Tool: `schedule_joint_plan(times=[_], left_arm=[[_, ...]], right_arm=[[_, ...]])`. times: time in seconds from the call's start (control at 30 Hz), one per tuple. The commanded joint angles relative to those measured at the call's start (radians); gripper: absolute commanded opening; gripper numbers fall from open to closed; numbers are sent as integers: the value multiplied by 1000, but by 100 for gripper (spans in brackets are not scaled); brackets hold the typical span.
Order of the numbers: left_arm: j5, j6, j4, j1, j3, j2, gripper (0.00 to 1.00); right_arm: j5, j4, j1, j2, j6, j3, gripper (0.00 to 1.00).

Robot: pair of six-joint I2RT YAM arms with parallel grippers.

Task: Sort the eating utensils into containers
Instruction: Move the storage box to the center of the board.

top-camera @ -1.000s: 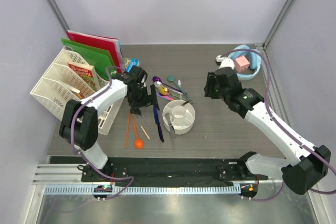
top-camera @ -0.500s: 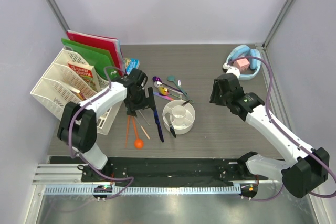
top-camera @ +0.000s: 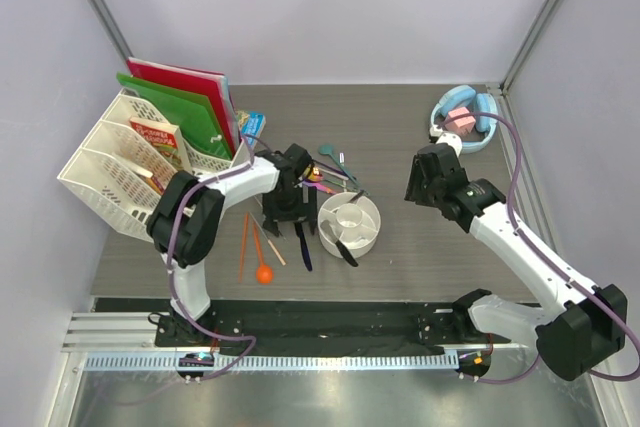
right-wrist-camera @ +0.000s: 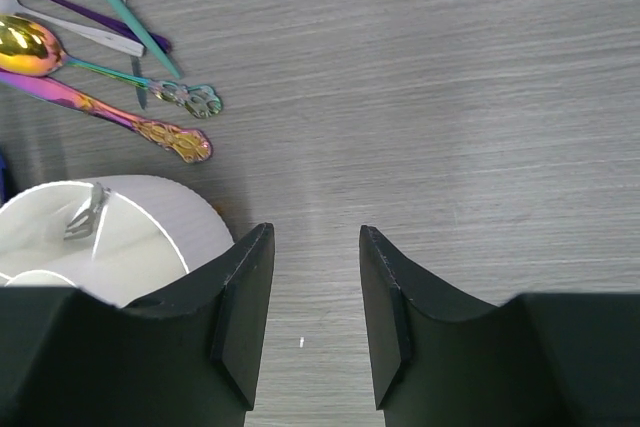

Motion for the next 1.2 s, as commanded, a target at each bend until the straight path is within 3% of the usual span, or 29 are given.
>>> schedule_joint_plan(times=[0.0, 0.47, 0.77, 1.17], left_arm=[[3, -26, -10, -39, 21, 10, 95], [-15, -11, -42, -54, 128, 70, 94], [-8, -15, -59, -60, 94, 100, 94], [-110, -26, -100, -76, 27, -80, 93]], right_arm=[[11, -18, -10, -44, 13, -26, 46], [6, -20, -29, 2, -14, -14, 46], [-5, -17, -48, 13, -23, -25, 46], [-40, 15, -56, 25, 6, -88, 46]])
